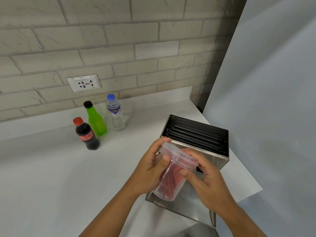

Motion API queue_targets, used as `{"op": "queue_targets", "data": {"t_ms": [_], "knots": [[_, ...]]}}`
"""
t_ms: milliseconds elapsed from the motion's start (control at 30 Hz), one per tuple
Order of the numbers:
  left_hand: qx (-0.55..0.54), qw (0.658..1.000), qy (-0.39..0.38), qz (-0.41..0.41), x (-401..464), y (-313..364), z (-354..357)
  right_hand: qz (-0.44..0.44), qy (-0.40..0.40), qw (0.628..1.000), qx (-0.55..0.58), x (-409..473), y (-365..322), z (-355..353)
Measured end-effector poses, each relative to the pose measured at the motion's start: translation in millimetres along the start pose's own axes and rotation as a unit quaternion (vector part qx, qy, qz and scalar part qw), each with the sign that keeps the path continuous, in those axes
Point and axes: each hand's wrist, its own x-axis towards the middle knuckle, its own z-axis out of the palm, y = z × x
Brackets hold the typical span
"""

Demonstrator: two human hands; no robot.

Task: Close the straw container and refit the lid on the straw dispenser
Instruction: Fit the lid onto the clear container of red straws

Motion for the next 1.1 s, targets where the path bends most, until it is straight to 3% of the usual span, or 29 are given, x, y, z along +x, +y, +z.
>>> {"op": "queue_targets", "data": {"t_ms": [667,833,900,1000,1100], "knots": [[0.026,0.998,0.061,-0.01,7,12,2,-0.03,0.017,0.999,0.03,14,-2,0],[0.032,0.998,0.04,-0.041,4,13,5,-0.084,0.036,0.992,-0.086,13,6,4],[0.037,0.996,0.068,-0.032,4,12,8,-0.088,0.022,0.992,-0.09,10,5,8],[0.025,0.994,0.108,-0.018,6,9,7,-0.078,0.023,0.996,-0.042,7,2,7],[0.011,0.993,0.12,-0.019,7,4,8,0.005,0.047,0.997,0.055,10,-5,3]]}}
